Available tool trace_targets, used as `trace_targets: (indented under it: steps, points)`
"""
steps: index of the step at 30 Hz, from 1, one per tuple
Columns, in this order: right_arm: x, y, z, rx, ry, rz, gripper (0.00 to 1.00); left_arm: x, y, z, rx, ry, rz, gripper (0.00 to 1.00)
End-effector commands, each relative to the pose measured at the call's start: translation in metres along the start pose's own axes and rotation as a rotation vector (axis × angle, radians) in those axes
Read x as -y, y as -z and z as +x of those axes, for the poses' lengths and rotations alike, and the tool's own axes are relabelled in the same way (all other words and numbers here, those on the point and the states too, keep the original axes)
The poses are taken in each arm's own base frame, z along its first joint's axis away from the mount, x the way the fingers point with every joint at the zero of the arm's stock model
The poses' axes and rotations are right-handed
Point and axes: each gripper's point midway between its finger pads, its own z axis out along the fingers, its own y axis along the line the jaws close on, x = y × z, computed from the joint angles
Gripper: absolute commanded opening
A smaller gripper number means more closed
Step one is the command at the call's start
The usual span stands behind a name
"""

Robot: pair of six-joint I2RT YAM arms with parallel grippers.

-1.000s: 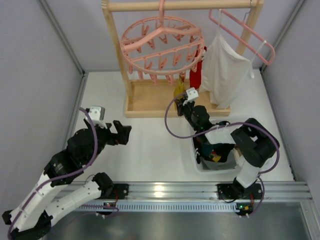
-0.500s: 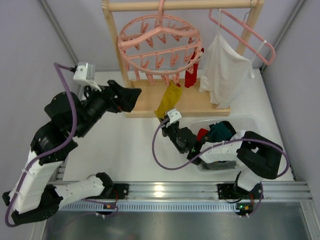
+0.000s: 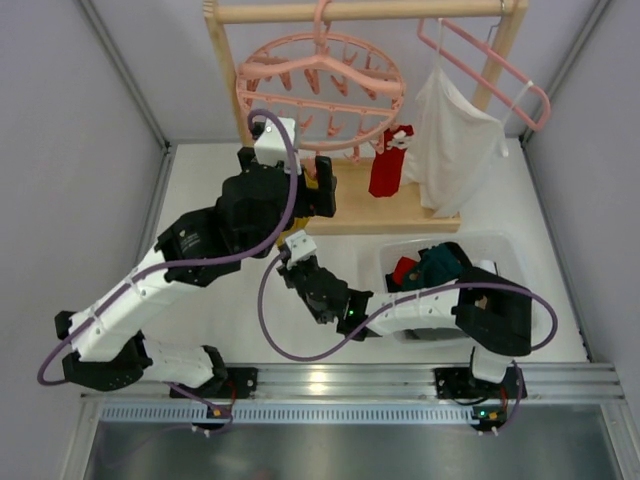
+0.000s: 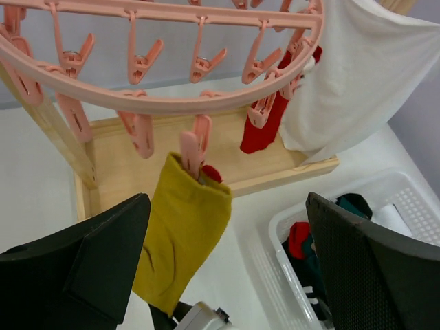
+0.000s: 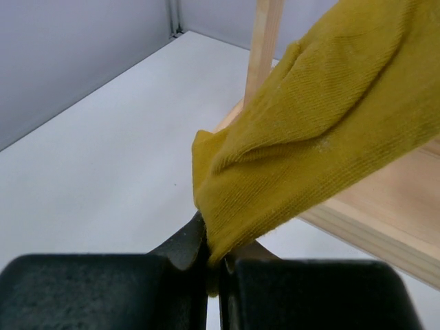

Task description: Remove the socks clipped to the hanger

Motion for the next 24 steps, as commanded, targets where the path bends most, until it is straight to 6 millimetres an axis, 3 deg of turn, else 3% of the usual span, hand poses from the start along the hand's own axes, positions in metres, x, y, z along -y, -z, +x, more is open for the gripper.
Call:
trace_targets:
  steps: [1,5,11,15,16,24]
  points:
    - [-0.015,-0.005,-0.002,-0.027,0.033,0.022,0.0,-0.023,0.008,-0.032,0.092,-0.04,-0.14,0.99]
    - [-0.028,-0.01,0.004,-0.056,0.072,0.025,0.0,-0.043,-0.002,-0.033,0.104,-0.146,-0.318,0.99]
    - [-0.039,-0.018,0.007,-0.081,0.099,0.021,0.0,-0.056,-0.014,-0.024,0.082,-0.269,-0.459,0.99]
    - [-0.047,-0.02,0.004,-0.076,0.104,0.01,0.0,-0.063,-0.026,-0.014,0.04,-0.261,-0.427,0.98]
    - [-0.049,-0.019,0.005,-0.078,0.107,0.007,0.0,-0.074,-0.033,-0.012,0.024,-0.235,-0.432,0.92]
    - [-0.058,-0.022,0.005,-0.085,0.13,-0.005,0.0,-0.085,-0.058,0.009,-0.045,-0.228,-0.423,0.87]
